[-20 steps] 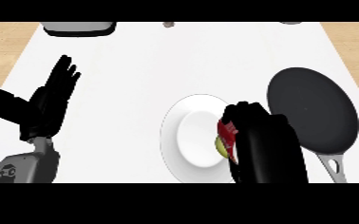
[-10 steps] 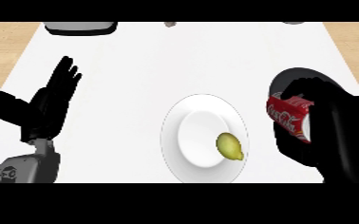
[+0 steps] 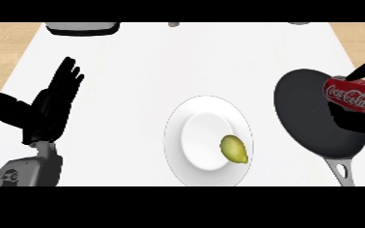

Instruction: Pick the can from the plate and place it in the pan

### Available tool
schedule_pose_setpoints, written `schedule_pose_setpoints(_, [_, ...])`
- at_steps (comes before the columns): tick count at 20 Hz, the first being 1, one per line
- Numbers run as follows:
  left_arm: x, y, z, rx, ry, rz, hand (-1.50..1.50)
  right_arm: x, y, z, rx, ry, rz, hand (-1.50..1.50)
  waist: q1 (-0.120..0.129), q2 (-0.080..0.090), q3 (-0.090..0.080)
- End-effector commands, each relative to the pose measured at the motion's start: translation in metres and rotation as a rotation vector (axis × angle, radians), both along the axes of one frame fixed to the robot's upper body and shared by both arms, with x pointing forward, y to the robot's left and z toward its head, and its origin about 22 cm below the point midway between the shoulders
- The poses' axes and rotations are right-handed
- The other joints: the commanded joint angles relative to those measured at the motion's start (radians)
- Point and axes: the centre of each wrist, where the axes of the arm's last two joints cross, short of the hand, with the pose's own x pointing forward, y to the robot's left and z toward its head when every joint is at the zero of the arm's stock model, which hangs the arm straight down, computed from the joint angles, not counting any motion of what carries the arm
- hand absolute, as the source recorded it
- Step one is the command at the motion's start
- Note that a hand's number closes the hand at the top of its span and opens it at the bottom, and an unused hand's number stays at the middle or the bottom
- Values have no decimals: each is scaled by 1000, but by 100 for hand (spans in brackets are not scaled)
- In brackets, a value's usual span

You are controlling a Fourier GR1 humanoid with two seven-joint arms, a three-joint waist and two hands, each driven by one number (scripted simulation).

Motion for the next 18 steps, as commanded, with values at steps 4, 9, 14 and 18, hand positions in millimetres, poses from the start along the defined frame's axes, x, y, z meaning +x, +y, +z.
schedule_pose_setpoints(4, [13,2,11,-5,5,0,0,29,-72,-48,55,0,31,150,9,2,0])
schedule_pose_setpoints(9, [5,1,-2,2,-1,-10,0,43,-76,-102,66,68,119,150,11,1,0])
schedule_pose_setpoints(14, [2,-10,0,0,-3,-15,0,75,-85,-124,7,129,74,150,14,2,0])
schedule_pose_setpoints(18, [8,3,-5,11,-17,-6,0,68,-109,-145,228,210,-69,-150,17,7,0])
